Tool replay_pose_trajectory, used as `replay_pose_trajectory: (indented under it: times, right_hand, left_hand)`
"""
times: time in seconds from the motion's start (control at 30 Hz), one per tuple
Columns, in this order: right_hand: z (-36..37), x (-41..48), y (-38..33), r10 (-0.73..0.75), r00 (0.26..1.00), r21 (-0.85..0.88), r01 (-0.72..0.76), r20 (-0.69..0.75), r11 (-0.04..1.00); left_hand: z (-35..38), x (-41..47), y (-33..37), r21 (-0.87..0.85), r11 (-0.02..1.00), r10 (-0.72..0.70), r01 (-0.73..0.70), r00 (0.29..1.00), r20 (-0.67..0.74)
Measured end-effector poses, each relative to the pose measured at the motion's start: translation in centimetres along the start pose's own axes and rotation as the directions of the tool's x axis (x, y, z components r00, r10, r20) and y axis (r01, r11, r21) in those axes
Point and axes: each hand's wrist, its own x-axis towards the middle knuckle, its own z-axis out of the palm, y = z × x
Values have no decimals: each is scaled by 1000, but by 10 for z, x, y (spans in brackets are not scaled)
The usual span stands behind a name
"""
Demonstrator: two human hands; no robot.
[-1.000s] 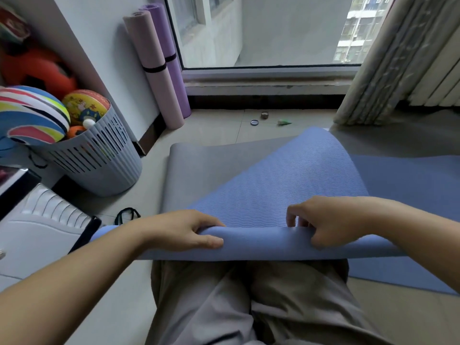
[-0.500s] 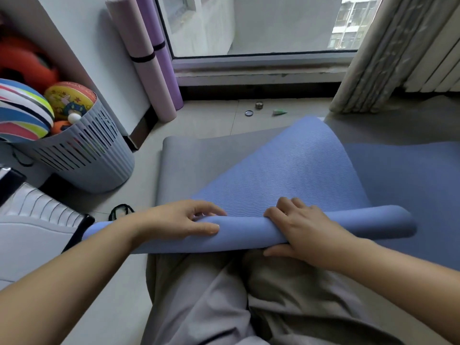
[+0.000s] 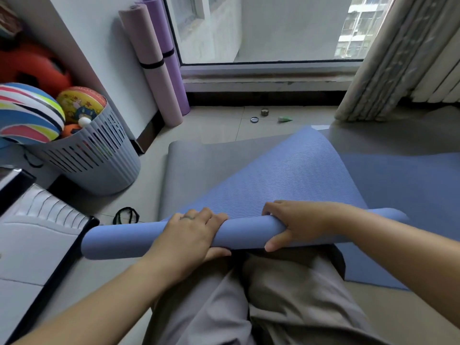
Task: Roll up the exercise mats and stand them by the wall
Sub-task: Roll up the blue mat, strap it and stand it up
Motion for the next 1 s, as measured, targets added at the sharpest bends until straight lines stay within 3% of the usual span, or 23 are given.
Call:
replay_pose_trajectory:
  times: [0.07, 0.13, 0.2, 0.23, 0.3, 0.47, 0.6, 0.73, 0.83, 0.93, 1.0]
  right_hand:
    - [17, -5, 1, -23, 960, -98, -5, -280, 995]
    - [40, -10, 2, -145, 822, -279, -18, -551, 960]
    - [54, -10, 5, -207, 718, -322, -25, -665, 947]
    - [54, -9, 6, -207, 708, -321, -29, -675, 947]
    - [41, -4, 5, -187, 759, -343, -50, -624, 938]
    - [8, 4, 10, -70, 944, -248, -13, -324, 969]
    - [-18, -3, -4, -73, 947, -162, 22, -314, 987]
    - [-56, -25, -23, -159, 899, -257, 54, -409, 965]
    - [-62, -35, -21, -161, 942, -270, 79, -296, 960]
    - [-28, -31, -15, -104, 994, -145, 98, -34, 985]
    - [-4, -28, -11, -87, 995, -100, 92, 50, 991]
  left_hand:
    - [0, 2, -2, -12, 1000, -13, 13, 1000, 12]
    - [-7, 6, -3, -59, 996, -61, 66, 994, 92]
    - [-15, 10, -5, -91, 990, -82, 111, 957, 280]
    - [-17, 13, -8, -118, 984, -85, 136, 929, 360]
    - [-21, 19, -11, -193, 963, -99, 191, 910, 403]
    - [-18, 17, 4, -74, 985, -130, 154, 956, 264]
    - [-40, 28, -16, -24, 993, -114, 119, 984, 139]
    - [-77, 28, -32, 22, 991, -131, 132, 991, -32]
    - [-86, 18, -15, 12, 991, -136, 135, 989, 55]
    - [-65, 2, 10, -73, 989, -99, 125, 951, 295]
    - [-50, -4, 16, -126, 986, -56, 111, 925, 377]
